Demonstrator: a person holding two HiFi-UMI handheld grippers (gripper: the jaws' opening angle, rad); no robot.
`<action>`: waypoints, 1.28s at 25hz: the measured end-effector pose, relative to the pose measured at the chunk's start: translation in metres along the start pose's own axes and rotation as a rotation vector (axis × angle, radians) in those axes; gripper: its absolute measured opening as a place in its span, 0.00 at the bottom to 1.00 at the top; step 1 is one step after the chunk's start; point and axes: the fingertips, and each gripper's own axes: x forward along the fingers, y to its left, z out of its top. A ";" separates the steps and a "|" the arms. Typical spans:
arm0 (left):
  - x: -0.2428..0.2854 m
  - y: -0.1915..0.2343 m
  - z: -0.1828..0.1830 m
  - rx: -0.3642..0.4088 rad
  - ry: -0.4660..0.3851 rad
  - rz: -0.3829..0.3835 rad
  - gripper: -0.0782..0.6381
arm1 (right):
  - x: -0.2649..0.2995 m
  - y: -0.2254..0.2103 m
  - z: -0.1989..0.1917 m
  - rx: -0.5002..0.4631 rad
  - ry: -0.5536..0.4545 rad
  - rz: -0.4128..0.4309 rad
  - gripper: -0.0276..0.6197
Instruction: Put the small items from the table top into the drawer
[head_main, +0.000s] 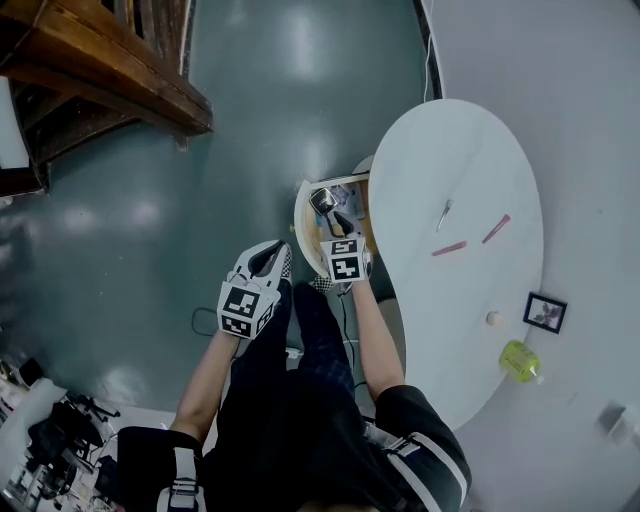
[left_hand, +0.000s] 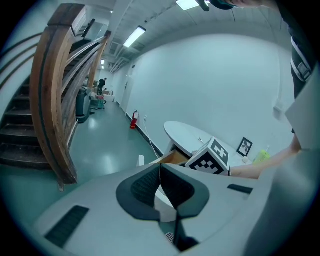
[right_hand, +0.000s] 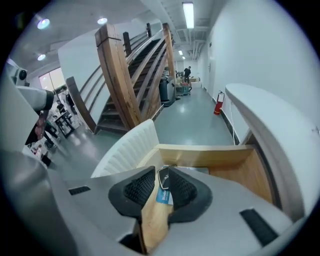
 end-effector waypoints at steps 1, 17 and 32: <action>-0.003 -0.002 0.004 0.005 -0.006 -0.002 0.14 | -0.007 0.003 0.004 -0.001 -0.010 0.000 0.20; -0.058 -0.040 0.087 0.091 -0.115 -0.033 0.14 | -0.160 0.014 0.095 -0.017 -0.298 -0.063 0.09; -0.103 -0.092 0.174 0.237 -0.257 -0.101 0.14 | -0.318 0.006 0.147 0.020 -0.581 -0.189 0.09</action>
